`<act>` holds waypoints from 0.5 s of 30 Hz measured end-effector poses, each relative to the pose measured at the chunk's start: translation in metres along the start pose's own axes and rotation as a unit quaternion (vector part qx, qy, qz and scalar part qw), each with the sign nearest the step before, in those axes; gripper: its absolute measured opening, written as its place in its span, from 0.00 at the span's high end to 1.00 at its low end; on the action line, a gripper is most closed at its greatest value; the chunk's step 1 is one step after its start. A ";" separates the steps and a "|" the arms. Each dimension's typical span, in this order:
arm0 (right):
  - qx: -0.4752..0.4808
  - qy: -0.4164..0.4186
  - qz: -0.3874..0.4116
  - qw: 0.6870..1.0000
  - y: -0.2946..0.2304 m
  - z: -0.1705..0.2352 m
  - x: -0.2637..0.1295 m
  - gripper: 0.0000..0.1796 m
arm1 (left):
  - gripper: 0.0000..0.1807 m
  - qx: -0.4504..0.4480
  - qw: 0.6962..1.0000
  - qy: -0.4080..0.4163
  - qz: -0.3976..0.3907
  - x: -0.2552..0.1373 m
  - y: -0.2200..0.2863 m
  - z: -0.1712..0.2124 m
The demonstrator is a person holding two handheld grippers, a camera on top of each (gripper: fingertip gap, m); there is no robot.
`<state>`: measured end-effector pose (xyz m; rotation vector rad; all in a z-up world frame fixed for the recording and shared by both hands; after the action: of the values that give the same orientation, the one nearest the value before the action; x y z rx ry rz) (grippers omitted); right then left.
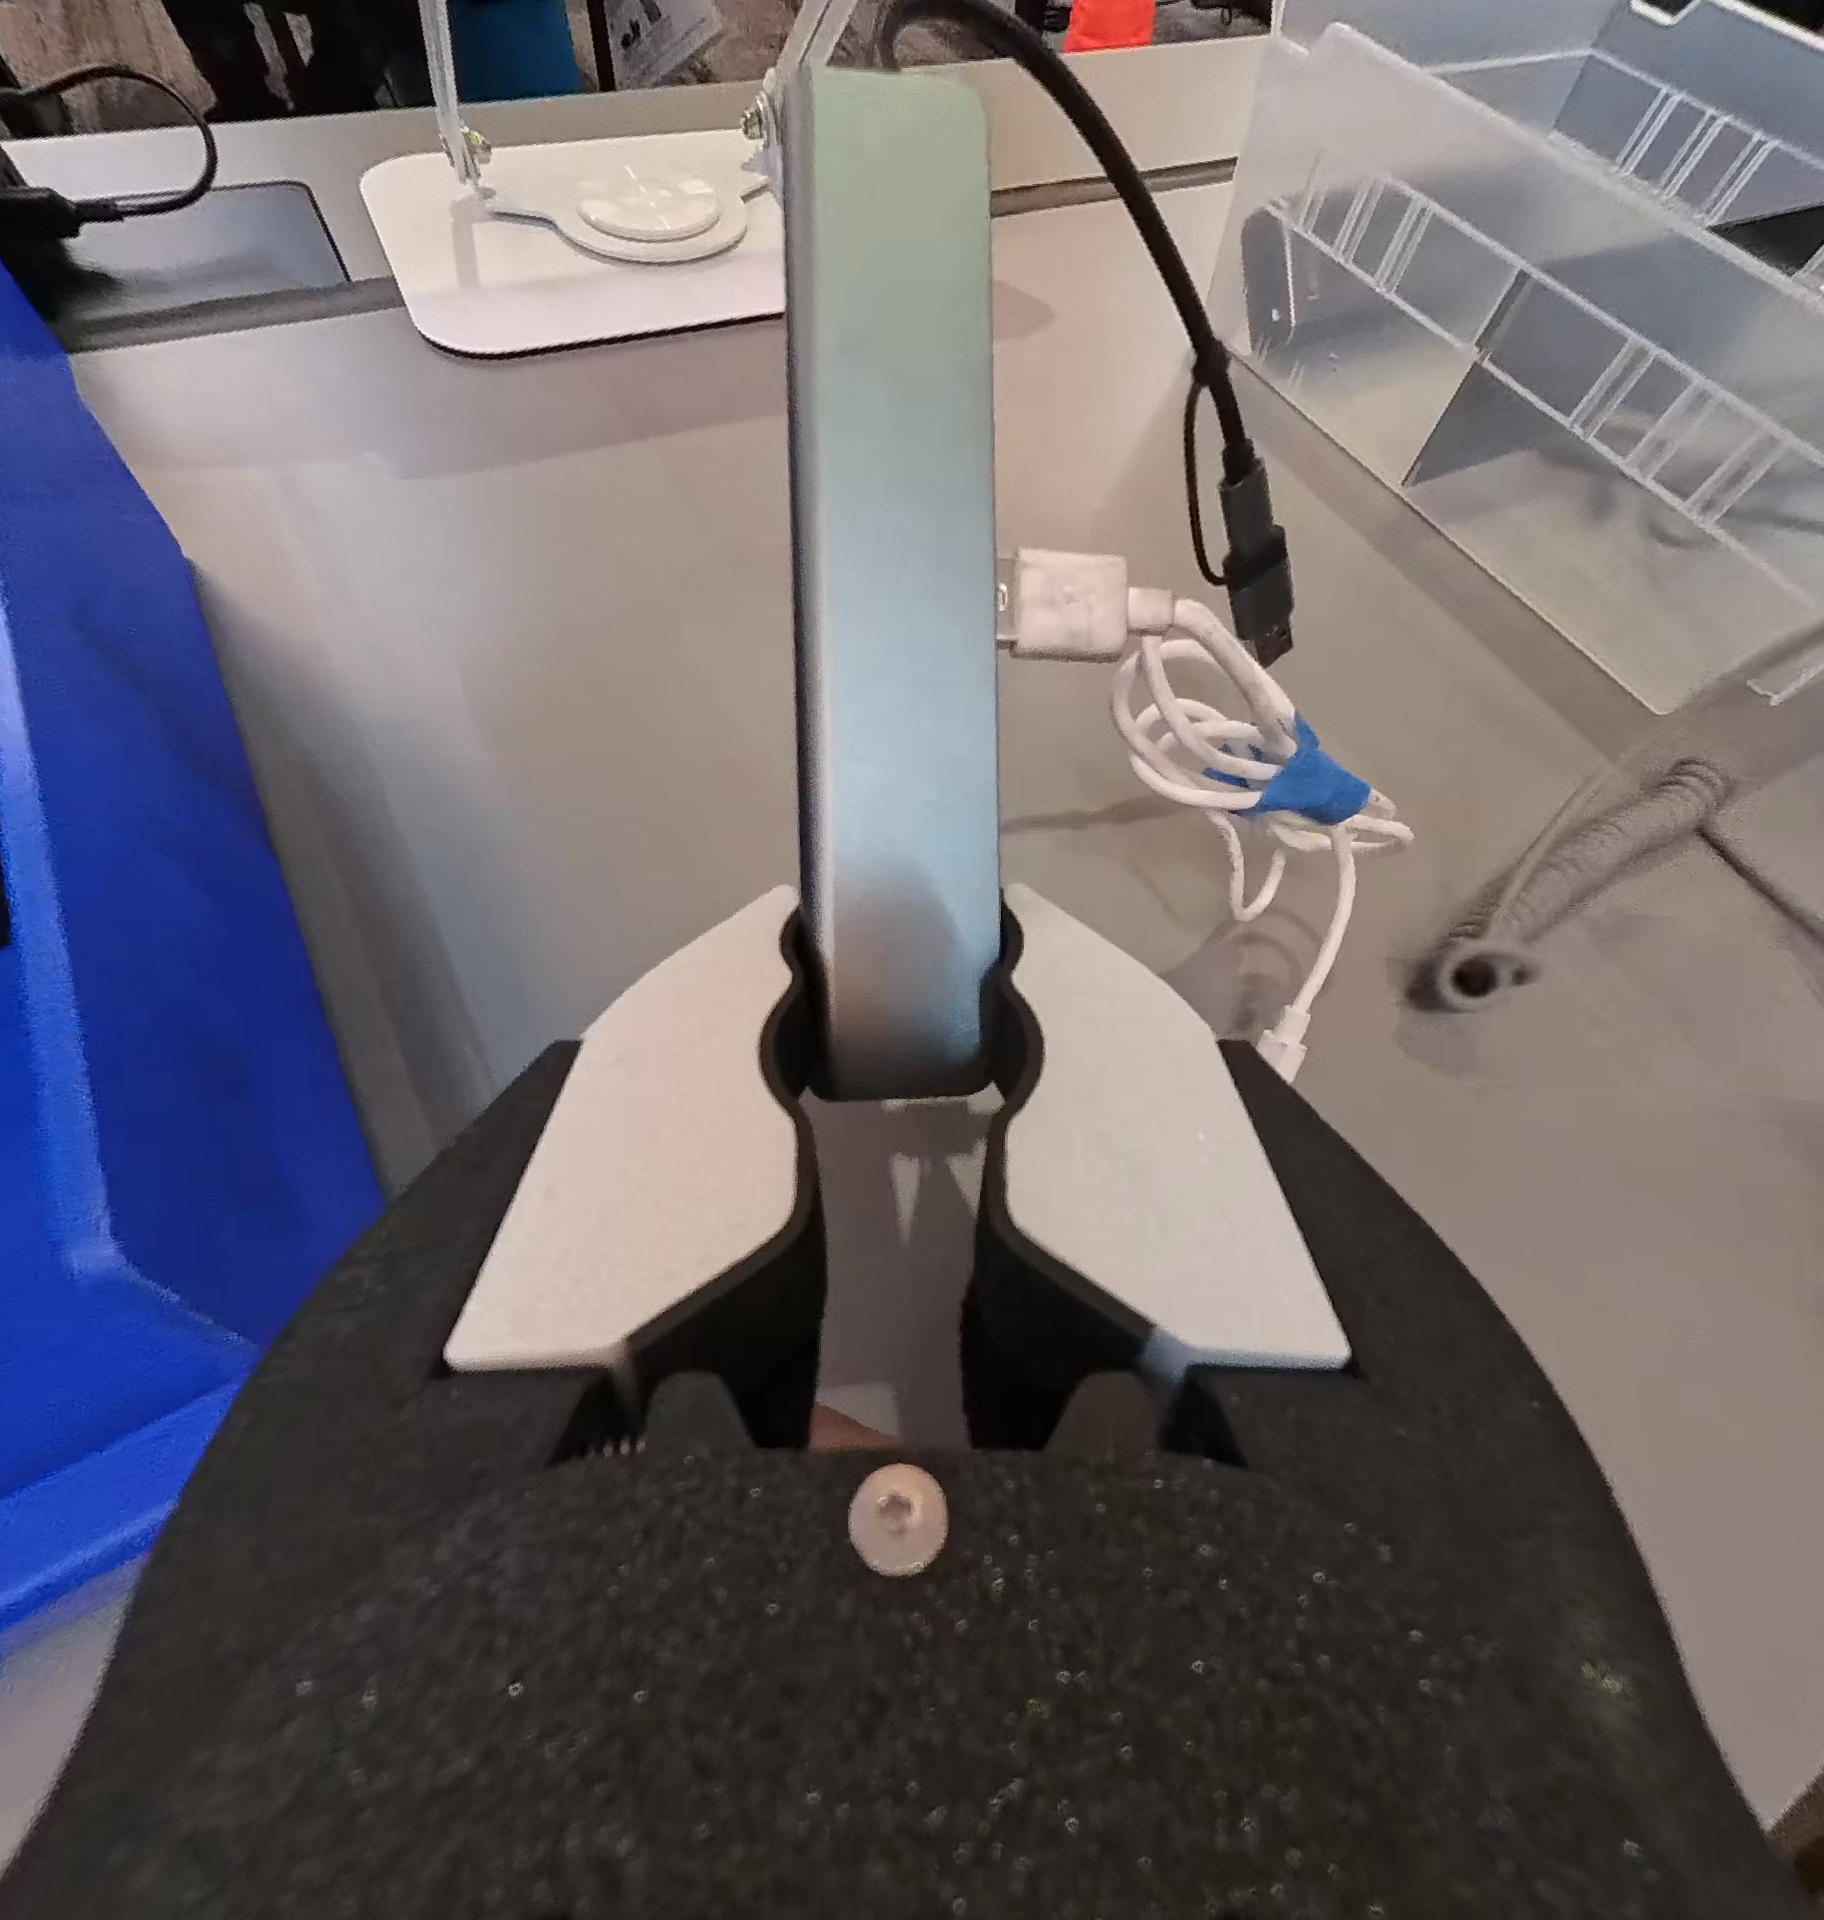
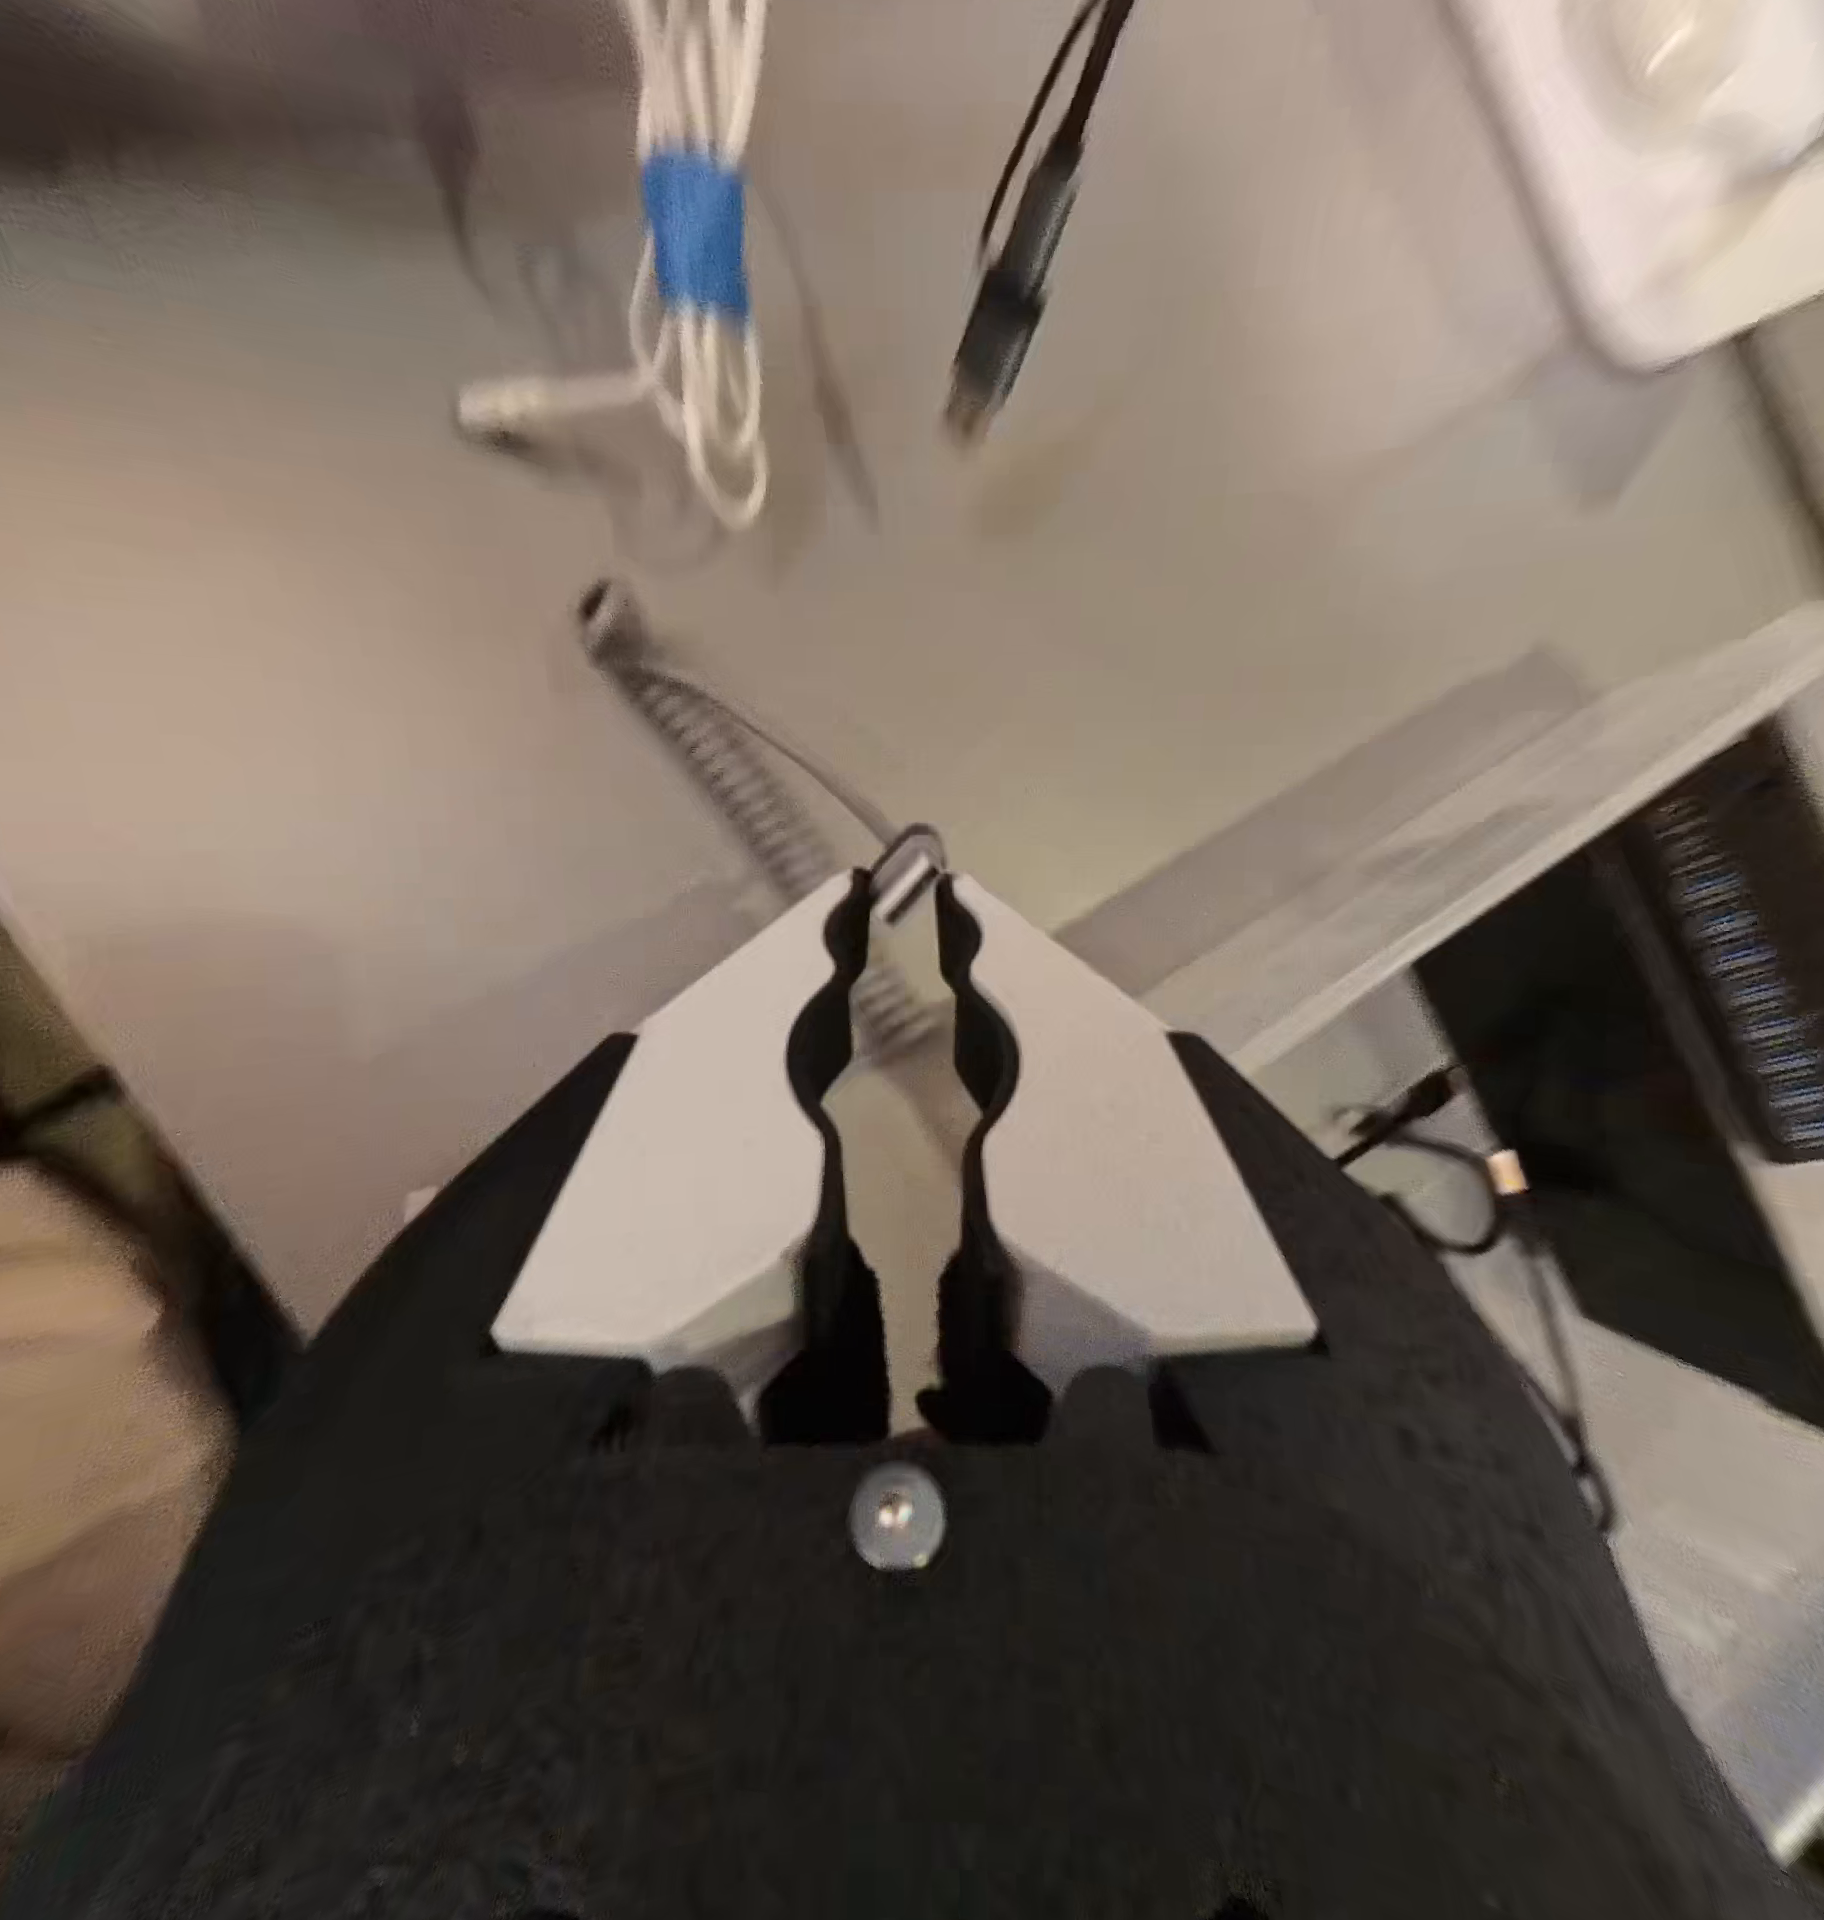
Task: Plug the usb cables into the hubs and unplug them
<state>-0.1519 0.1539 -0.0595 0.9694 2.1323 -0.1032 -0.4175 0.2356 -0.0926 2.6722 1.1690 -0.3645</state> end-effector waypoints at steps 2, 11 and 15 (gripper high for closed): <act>0.023 -0.040 -0.029 0.998 -0.012 0.020 -0.001 0.94 | 0.83 -0.003 1.000 0.001 0.003 -0.002 0.001 0.000; 0.082 -0.057 -0.011 0.995 -0.032 0.075 0.008 0.80 | 0.83 -0.002 1.000 -0.011 0.026 0.002 0.008 0.006; 0.051 -0.050 -0.014 0.997 -0.033 0.072 0.008 0.74 | 0.83 0.013 0.999 -0.010 0.031 0.002 0.013 0.005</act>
<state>-0.1330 0.1092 -0.1220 0.9718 2.0659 -0.2709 -0.4069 0.2272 -0.0969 2.7131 1.0805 -0.3981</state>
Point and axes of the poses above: each gripper's, where its closed fingertips meet, x out along the fingers, z out of its underside, y = z × x across the jaws, the point moved 7 cm from there along -x, back along the fingers, and after that the axes turned 12 degrees about y, right-handed, at the moved point
